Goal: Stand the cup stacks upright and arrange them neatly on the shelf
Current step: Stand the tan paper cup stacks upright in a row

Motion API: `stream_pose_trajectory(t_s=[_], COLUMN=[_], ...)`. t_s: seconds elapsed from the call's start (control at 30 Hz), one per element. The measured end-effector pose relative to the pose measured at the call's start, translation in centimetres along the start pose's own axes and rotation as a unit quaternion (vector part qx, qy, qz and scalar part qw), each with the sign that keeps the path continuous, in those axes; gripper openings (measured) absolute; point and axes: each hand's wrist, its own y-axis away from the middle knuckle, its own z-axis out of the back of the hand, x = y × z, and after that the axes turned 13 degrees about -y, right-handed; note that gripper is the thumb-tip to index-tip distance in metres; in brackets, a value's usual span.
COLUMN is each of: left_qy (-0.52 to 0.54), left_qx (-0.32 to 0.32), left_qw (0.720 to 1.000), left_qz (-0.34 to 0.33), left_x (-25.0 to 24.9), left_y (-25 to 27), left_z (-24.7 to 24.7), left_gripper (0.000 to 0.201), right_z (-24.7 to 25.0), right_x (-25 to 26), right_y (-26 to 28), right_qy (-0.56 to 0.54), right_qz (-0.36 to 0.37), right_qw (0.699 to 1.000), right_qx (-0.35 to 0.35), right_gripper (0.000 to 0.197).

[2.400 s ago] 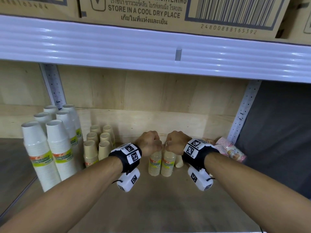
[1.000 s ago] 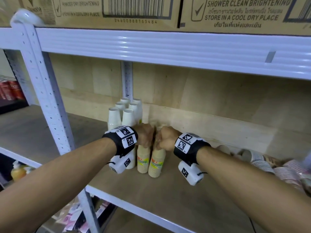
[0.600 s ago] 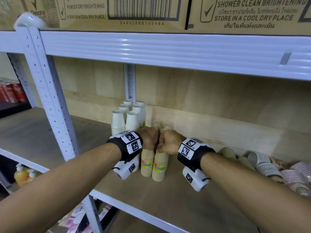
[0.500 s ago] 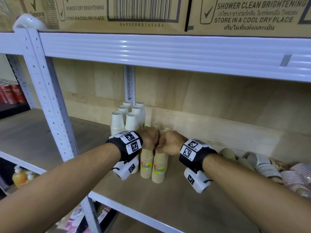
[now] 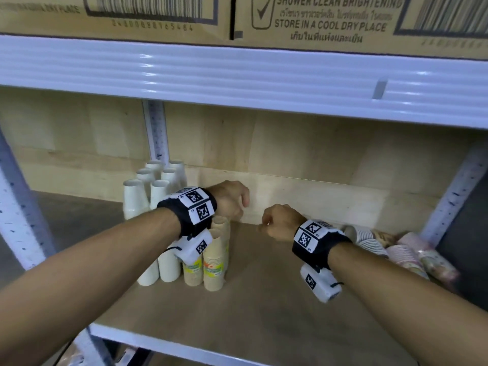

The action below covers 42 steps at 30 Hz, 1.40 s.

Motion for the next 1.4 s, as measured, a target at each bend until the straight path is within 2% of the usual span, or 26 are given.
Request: stream_pose_trajectory(t_s=[0.27, 0.43, 0.5, 0.57, 0.67, 0.77, 0.87, 1.1, 1.2, 1.4], left_qy=[-0.030, -0.040, -0.053, -0.066, -0.086, -0.090, -0.131, -0.211, -0.241, -0.253], left_qx=[0.024, 0.039, 0.045, 0.045, 0.041, 0.005, -0.020, -0.038, -0.028, -0.033], left_qw=[0.992, 0.983, 0.978, 0.974, 0.964, 0.956, 0.940, 0.909, 0.902, 0.900], left_qz=[-0.118, -0.173, -0.195, -0.213, -0.250, -0.280, -0.315, -0.358, -0.357, -0.354], left_x=[-7.2, -11.2, -12.5, -13.6, -14.9, -15.9, -16.6, -17.5, -17.9, -18.3], left_y=[-4.2, -6.5, -7.6, -8.8, -10.3, -11.4, -12.6, -14.2, -14.5, -15.2], left_z=[-2.6, -5.2, -6.6, -8.0, -10.2, -12.1, -13.9, -16.4, -16.7, -17.1], left_gripper=[0.031, 0.040, 0.044, 0.047, 0.049, 0.044, 0.042, 0.050, 0.055, 0.051], right_z=[3.5, 4.8, 5.0, 4.5, 3.2, 2.1, 1.2, -0.6, -0.7, -0.8], right_x=[-9.2, -13.5, -14.2, -15.5, -17.8, -20.1, -21.0, -22.7, -22.6, -22.7], right_y=[2.7, 5.1, 6.3, 6.8, 6.9, 6.8, 7.0, 6.7, 6.8, 6.8], right_qy=[0.015, 0.037, 0.039, 0.041, 0.012, 0.034, 0.038, -0.071, -0.056, -0.059], right_qz=[-0.118, -0.163, -0.168, -0.174, -0.209, -0.213, -0.203, -0.232, -0.235, -0.239], right_qw=[0.993, 0.985, 0.984, 0.982, 0.977, 0.975, 0.976, 0.966, 0.965, 0.962], right_qx=[-0.028, -0.034, -0.035, -0.055, -0.052, -0.059, -0.068, -0.091, -0.098, -0.116], right_gripper=[0.022, 0.034, 0.035, 0.027, 0.027, 0.021, 0.035, 0.053, 0.064, 0.067])
